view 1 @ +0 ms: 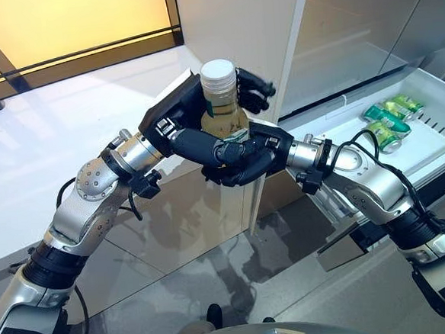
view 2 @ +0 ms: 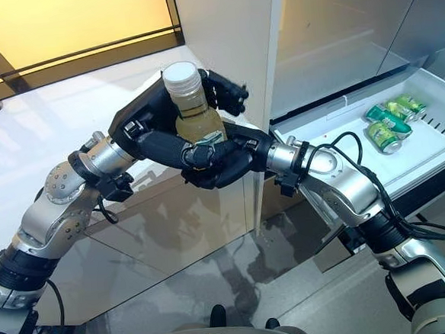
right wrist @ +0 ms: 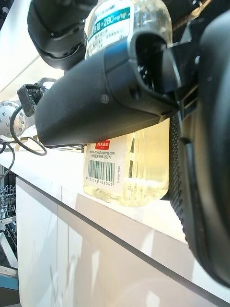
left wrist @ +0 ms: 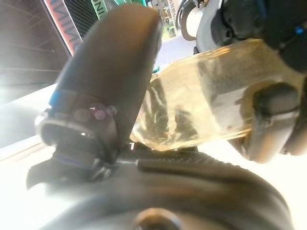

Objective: Put drinks into fridge and close the fridge

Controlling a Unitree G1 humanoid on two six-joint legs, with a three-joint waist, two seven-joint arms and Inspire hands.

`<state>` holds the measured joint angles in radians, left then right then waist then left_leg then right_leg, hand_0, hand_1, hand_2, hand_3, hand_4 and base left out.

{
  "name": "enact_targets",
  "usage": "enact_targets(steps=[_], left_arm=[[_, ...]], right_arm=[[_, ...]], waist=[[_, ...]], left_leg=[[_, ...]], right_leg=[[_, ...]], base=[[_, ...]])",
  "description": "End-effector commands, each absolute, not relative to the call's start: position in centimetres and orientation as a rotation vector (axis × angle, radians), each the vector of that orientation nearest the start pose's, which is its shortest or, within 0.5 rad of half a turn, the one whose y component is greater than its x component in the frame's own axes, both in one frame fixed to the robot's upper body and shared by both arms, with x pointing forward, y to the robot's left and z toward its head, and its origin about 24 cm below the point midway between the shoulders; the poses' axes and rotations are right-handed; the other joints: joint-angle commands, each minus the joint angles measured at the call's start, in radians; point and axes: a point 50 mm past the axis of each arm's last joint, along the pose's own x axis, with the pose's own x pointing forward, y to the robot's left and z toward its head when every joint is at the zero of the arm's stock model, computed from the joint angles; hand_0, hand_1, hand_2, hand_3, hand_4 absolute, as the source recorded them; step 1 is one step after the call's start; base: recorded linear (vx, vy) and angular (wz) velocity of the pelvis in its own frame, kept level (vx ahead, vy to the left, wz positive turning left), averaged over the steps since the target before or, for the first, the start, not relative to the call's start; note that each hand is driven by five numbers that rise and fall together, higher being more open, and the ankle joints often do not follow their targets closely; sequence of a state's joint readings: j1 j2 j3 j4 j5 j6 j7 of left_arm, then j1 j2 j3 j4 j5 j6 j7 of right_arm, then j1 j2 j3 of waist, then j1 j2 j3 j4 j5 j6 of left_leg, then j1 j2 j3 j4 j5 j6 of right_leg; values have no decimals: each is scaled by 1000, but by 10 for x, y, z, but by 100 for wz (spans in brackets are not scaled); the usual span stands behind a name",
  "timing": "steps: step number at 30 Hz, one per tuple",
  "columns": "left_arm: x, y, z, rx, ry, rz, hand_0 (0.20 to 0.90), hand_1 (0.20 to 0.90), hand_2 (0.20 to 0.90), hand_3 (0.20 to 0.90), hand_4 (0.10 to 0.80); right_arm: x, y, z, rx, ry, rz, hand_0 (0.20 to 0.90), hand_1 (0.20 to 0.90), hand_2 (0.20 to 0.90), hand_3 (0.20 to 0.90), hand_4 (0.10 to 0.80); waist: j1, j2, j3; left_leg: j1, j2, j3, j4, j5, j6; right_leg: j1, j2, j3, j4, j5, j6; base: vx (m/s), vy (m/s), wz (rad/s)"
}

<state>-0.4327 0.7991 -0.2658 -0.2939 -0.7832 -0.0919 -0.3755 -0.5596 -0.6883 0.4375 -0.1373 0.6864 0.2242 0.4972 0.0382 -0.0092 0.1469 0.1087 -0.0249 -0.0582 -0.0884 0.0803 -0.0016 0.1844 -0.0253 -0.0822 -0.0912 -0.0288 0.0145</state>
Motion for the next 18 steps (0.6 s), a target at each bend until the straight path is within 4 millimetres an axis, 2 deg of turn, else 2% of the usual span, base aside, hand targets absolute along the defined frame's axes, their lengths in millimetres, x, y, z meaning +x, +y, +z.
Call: enact_targets(steps=[1,13,16,18], left_arm=[[260,152,274,150,-830,-833,900,900,900,900,800],[256,191,269,125,-864,-600,900,900,900,900,800],[253,202,261,20,-860,-565,900,900,900,900,800],[248,202,247,-140,-846,-646,900,900,900,900,800]], right_arm=[[294,-106,236,-89,-448,1012,300,300,300,200,100],[282,-134,261,-66,-637,848,300,300,300,200,100],[277,-142,263,-52,-680,801,300,300,300,200,100],[272,-149,262,-45,-715,746,300,300,300,200,100]], waist=[[5,-18,-148],[5,-17,-146],[4,-19,-145],[0,-22,-142]], left_leg=[[27,-40,-26,1,-109,10],[23,-38,-28,1,-109,11],[22,-38,-30,1,-110,11],[23,-37,-31,1,-112,14]], right_leg=[[-47,-7,-35,11,40,55],[-50,-7,-30,10,40,55],[-53,-5,-27,11,39,54],[-54,-4,-23,13,38,52]], base=[[0,0,0],[0,0,0],[0,0,0],[0,0,0]])
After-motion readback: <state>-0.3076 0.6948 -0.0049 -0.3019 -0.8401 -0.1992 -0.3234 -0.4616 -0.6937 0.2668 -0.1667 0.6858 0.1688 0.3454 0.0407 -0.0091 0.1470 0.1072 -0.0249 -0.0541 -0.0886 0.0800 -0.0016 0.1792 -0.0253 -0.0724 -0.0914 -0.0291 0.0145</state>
